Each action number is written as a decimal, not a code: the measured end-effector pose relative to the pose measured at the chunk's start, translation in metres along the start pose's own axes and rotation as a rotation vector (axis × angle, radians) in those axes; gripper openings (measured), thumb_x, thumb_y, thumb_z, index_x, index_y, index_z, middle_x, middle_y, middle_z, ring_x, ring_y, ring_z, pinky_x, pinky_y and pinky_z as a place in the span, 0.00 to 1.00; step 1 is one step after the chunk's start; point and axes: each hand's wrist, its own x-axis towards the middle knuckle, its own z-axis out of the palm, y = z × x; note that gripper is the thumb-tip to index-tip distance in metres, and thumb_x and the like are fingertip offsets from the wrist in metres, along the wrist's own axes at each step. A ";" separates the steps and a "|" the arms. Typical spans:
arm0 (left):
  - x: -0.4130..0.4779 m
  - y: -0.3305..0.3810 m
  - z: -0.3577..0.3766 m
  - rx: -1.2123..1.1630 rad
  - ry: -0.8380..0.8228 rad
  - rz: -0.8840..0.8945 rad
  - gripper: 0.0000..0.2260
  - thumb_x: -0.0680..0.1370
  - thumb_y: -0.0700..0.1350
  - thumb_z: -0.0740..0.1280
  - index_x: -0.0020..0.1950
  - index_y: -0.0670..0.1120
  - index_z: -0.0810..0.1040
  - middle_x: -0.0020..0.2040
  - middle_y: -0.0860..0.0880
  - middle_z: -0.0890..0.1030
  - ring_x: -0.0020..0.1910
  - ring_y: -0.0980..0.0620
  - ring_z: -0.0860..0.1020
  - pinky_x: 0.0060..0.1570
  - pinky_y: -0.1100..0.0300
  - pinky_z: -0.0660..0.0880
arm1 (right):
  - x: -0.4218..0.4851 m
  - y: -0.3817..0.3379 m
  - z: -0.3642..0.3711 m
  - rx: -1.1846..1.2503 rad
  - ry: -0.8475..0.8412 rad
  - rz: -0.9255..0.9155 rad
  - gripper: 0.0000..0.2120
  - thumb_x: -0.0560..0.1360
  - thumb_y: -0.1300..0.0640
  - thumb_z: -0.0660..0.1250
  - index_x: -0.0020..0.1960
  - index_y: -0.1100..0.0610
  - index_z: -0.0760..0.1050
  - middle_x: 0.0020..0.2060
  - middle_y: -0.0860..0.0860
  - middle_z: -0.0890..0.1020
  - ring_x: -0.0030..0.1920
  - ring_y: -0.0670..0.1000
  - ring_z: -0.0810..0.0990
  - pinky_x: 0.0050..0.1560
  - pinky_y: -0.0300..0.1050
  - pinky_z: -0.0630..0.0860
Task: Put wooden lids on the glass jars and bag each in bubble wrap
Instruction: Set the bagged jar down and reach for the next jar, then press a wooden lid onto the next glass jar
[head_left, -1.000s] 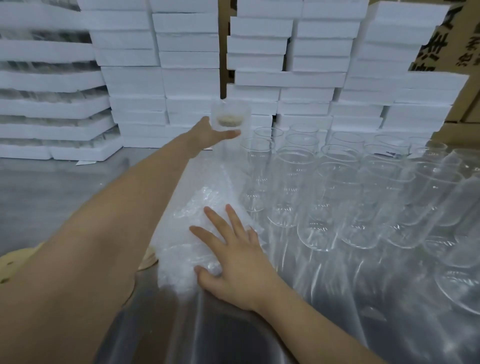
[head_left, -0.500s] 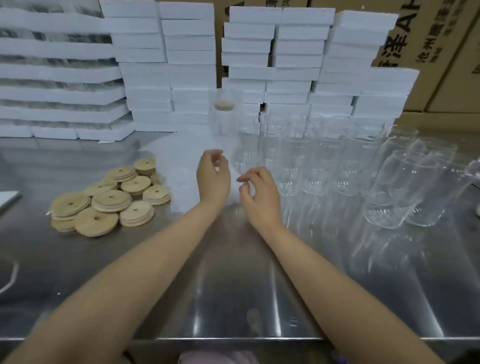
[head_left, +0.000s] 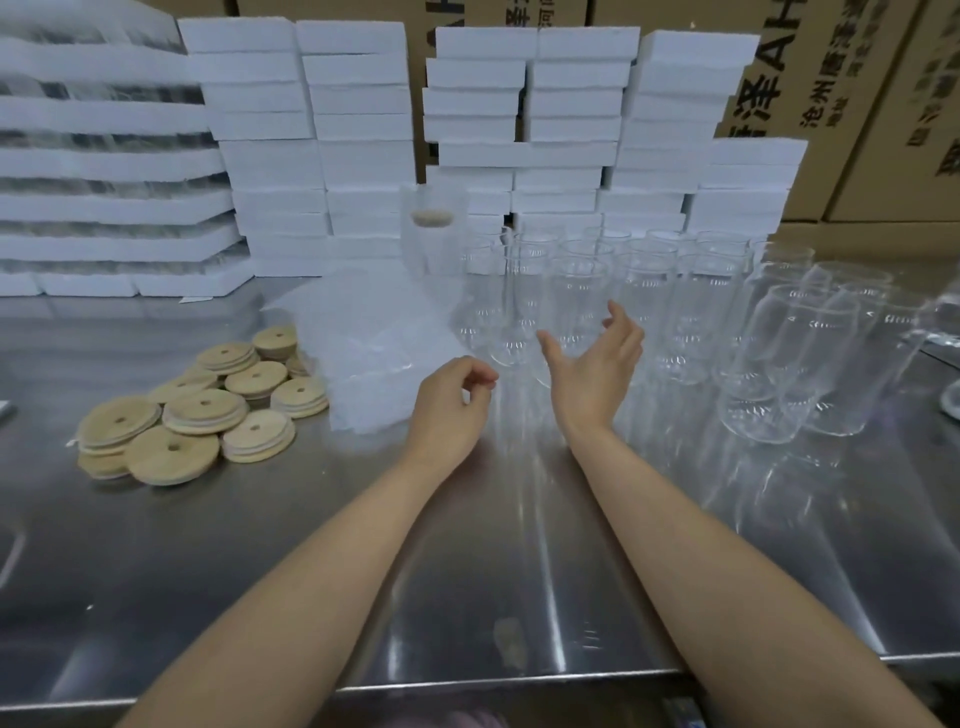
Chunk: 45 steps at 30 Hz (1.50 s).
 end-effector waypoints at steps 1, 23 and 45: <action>0.000 0.000 0.000 0.000 -0.008 -0.003 0.09 0.74 0.33 0.62 0.45 0.44 0.80 0.43 0.52 0.81 0.41 0.66 0.76 0.40 0.75 0.67 | 0.001 0.000 0.001 -0.012 0.007 -0.002 0.39 0.68 0.46 0.77 0.72 0.59 0.64 0.62 0.56 0.71 0.62 0.56 0.70 0.58 0.57 0.73; 0.005 0.020 -0.029 -0.551 -0.151 -0.276 0.25 0.69 0.68 0.60 0.64 0.61 0.68 0.56 0.57 0.78 0.51 0.59 0.81 0.51 0.57 0.78 | -0.033 -0.033 -0.009 0.589 -0.632 0.175 0.28 0.72 0.50 0.75 0.67 0.50 0.68 0.53 0.47 0.73 0.49 0.45 0.75 0.52 0.35 0.72; -0.004 0.021 -0.029 -0.356 -0.177 0.002 0.39 0.71 0.76 0.50 0.77 0.59 0.53 0.74 0.67 0.58 0.72 0.71 0.54 0.66 0.79 0.53 | -0.025 -0.015 -0.012 0.478 -0.548 -0.294 0.42 0.64 0.67 0.78 0.68 0.47 0.60 0.64 0.37 0.70 0.63 0.34 0.70 0.65 0.38 0.71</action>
